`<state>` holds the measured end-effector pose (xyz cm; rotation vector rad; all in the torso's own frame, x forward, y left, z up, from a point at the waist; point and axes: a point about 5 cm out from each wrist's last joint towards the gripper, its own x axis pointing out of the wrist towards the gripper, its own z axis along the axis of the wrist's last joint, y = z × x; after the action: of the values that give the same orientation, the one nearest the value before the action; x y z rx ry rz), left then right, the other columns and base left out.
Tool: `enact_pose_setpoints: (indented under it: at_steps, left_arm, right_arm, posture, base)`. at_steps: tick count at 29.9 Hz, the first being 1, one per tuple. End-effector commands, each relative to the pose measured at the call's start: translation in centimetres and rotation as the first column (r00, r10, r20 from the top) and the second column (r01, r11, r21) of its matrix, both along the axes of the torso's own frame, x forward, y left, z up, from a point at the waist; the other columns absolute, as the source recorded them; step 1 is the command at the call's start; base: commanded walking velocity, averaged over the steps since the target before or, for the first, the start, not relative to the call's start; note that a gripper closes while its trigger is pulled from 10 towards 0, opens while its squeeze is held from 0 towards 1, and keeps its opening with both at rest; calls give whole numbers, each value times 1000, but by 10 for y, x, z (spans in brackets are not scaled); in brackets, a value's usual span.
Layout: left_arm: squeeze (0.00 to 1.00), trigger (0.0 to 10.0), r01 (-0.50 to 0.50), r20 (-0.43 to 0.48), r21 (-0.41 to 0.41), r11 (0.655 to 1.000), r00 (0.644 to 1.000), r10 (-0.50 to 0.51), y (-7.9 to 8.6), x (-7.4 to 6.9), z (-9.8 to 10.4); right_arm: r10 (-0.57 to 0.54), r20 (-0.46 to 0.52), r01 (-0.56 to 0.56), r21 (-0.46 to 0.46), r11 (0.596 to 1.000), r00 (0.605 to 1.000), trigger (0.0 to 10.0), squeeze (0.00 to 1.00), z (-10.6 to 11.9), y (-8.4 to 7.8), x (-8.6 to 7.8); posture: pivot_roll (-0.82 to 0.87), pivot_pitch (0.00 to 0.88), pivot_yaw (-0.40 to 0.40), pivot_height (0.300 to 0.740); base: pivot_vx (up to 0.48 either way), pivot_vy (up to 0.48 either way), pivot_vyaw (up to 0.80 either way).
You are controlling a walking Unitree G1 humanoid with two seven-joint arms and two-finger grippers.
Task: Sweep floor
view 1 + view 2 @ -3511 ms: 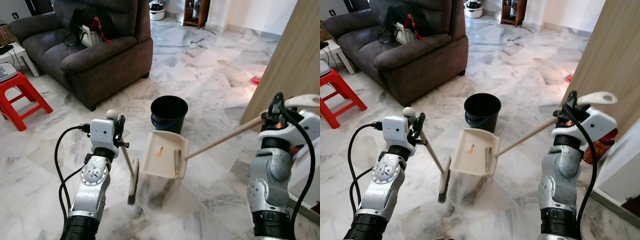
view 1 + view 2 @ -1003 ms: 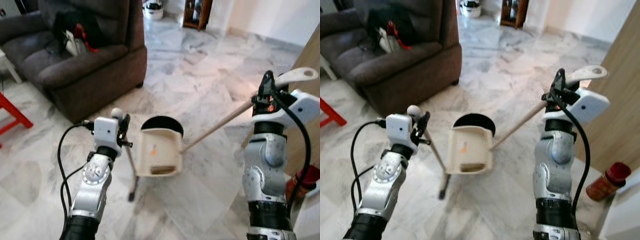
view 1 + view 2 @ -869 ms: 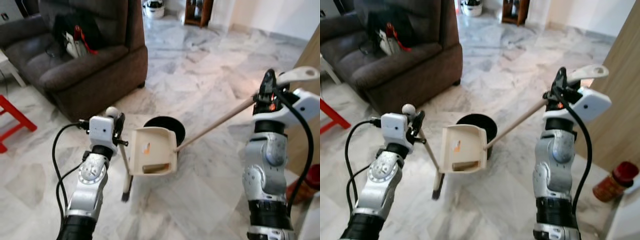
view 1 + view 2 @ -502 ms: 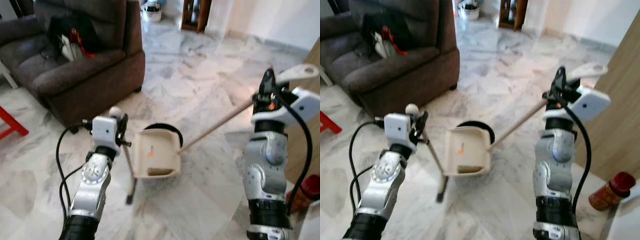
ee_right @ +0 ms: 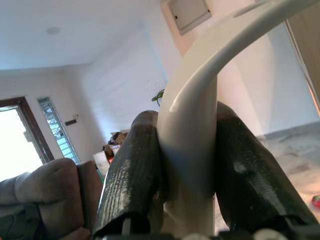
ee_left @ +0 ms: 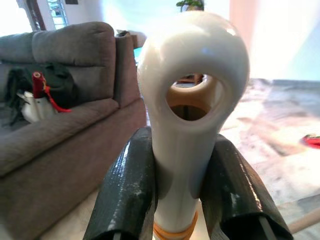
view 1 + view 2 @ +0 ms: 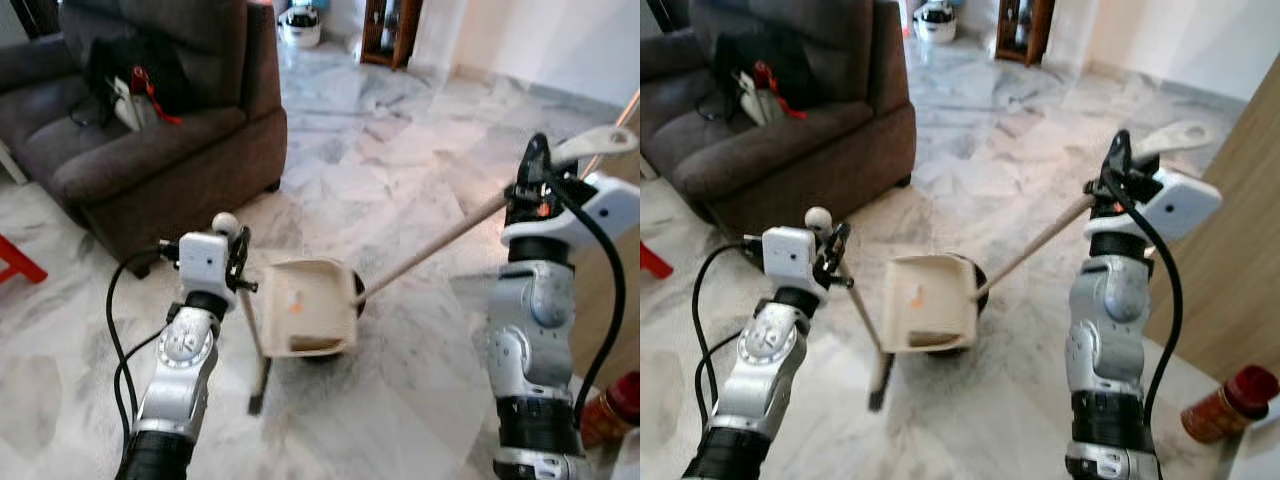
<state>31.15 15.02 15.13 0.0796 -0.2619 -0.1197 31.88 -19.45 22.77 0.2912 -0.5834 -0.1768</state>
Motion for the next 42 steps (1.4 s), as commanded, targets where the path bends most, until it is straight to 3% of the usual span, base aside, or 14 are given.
enact_pose_setpoints:
  at_steps: [1,28,42]
  left_arm:
    - [0,10000,31,75,-15,999,997,-29,-8,0,15]
    - [0,10000,21,86,-17,1000,996,-20,-6,1,17]
    - [0,10000,23,97,-26,999,995,-20,-4,1,19]
  right_arm:
    - [-15,77,14,14,1000,997,10000,0,17,-4,-5]
    - [2,87,-3,11,1000,996,10000,0,20,-2,-4]
    - [11,77,-11,8,1000,997,10000,0,17,0,-6]
  posture:
    - [45,51,29,740]
    - [46,46,28,740]
    - [46,52,33,740]
  base:
    - [352,0,0]
    - [352,0,0]
    - [0,0,0]
